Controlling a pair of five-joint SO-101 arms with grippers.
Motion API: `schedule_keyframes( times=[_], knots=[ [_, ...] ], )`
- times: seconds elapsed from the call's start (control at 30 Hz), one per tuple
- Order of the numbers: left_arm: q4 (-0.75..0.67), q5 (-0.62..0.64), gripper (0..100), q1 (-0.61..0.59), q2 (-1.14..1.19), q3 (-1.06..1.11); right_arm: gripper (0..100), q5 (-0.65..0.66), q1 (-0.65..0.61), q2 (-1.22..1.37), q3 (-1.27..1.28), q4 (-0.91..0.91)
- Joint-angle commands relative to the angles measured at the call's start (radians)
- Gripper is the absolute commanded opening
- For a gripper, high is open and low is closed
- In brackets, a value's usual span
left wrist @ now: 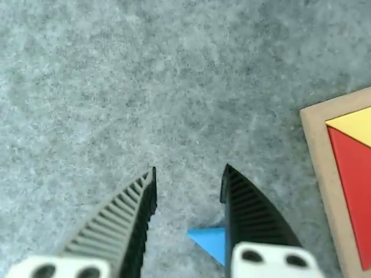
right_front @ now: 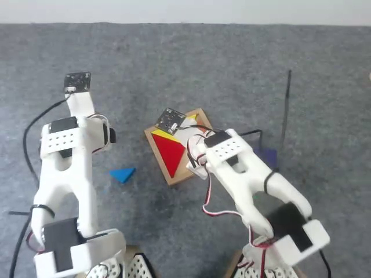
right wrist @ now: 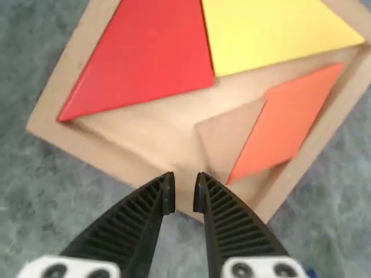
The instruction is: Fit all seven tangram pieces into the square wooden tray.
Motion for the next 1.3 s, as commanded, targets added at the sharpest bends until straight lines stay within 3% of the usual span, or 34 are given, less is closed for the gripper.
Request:
schedule_keyframes(
  times=[0.0,0.3,0.6,0.97,1.27],
  knots=[
    [-0.005,0.009,18,0.0,-0.051,-0.01,8.0,0.011,-0.002,0.039,-0.071,-0.038],
    [0.002,0.009,18,0.0,-0.055,-0.01,8.0,0.015,0.061,0.203,-0.284,-0.03],
    [0.003,0.009,18,0.002,-0.052,-0.008,8.0,0.012,0.058,0.262,-0.48,0.087],
    [0.003,0.009,18,0.002,-0.051,-0.008,8.0,0.015,0.064,0.044,-0.466,0.331],
    [0.003,0.009,18,0.011,-0.051,-0.007,8.0,0.017,0.076,0.17,-0.33,0.188]
  ],
)
